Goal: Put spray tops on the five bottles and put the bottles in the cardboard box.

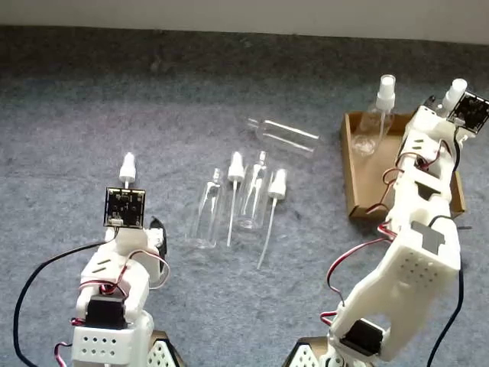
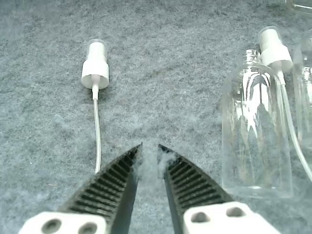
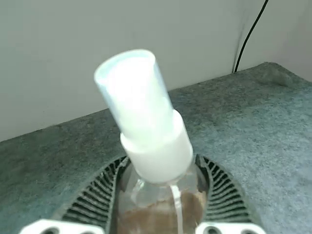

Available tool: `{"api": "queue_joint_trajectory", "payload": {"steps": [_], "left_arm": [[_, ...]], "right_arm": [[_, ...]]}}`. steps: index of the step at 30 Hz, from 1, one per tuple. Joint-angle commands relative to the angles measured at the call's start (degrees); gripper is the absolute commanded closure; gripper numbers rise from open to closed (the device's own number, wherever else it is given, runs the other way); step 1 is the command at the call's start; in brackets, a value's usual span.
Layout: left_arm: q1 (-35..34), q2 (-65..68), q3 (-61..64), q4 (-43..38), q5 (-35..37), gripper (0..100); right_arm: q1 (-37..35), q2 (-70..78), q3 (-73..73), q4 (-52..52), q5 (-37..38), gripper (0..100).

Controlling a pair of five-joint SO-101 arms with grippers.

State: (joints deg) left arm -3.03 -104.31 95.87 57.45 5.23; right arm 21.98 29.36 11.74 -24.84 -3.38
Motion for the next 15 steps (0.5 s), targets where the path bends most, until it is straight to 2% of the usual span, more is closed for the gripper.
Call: {"api": "queue_joint_trajectory", "payload": {"steps": [1,6,15], "left_arm": [[1.10,-0.57,1.19,-1.14,-0.26,99],[1.10,-0.57,1.19,-1.14,-0.26,99],[1.10,-0.57,1.19,-1.14,-0.26,99]], "right_arm": [[-1.71,-1.01,-3.38,-1.71,-0.09,89.3],[-2.51,-0.84,-3.38,-1.80,7.56,89.3],[-2.59,-0.84,-3.38,-1.89,8.18,89.3]]}}
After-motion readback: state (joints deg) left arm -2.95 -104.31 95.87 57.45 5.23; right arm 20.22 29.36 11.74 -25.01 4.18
